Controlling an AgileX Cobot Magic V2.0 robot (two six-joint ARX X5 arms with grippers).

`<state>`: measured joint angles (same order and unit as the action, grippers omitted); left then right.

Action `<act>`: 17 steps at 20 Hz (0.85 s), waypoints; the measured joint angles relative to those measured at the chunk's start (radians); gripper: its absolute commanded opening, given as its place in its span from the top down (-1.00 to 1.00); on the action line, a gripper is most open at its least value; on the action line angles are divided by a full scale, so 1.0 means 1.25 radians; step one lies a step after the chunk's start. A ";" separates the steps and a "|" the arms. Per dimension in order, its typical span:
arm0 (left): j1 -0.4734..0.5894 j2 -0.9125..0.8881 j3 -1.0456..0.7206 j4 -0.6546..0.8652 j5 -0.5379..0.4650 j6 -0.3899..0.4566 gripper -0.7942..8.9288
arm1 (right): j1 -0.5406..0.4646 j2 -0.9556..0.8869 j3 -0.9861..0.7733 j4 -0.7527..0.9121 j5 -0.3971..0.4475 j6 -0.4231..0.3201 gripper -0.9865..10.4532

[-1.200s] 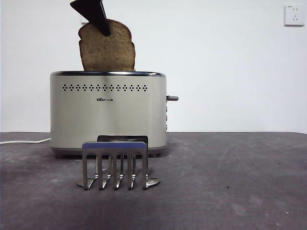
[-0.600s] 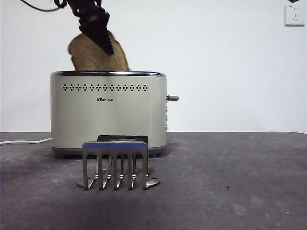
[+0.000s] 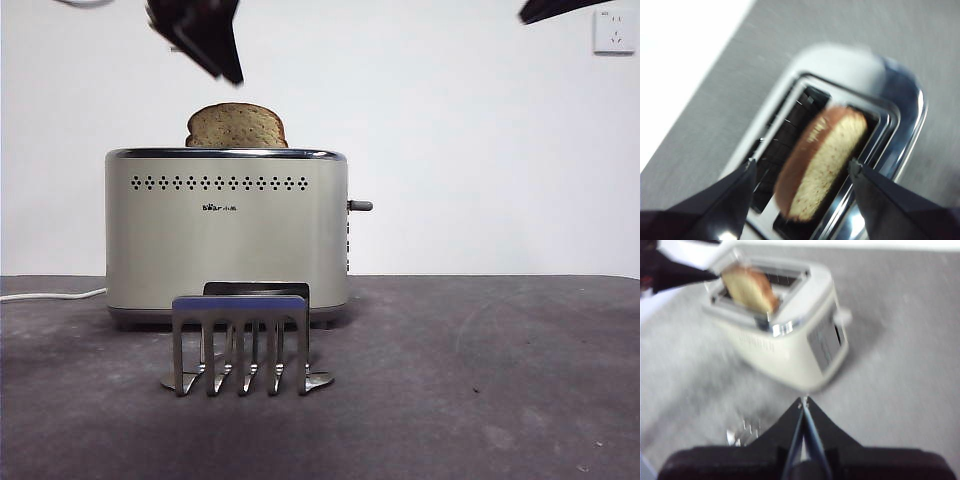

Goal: Pick up a slice of bread from the rack,put the bread on the toaster,press the button

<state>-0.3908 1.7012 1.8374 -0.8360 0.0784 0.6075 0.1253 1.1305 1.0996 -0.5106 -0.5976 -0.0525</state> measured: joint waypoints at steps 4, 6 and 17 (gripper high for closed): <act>0.000 -0.099 0.000 -0.038 0.002 -0.148 0.18 | 0.021 0.108 0.000 0.158 -0.043 0.085 0.85; 0.000 -0.146 0.000 -0.080 0.003 -0.206 0.18 | 0.031 0.167 0.000 0.253 -0.067 0.139 0.85; 0.000 -0.287 0.000 -0.207 0.006 -0.275 0.18 | 0.095 0.471 0.192 0.368 -0.066 0.259 0.85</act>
<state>-0.3908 1.3418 1.8378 -1.0943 0.0860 0.2638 0.2443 1.7195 1.3392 -0.0502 -0.6804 0.2710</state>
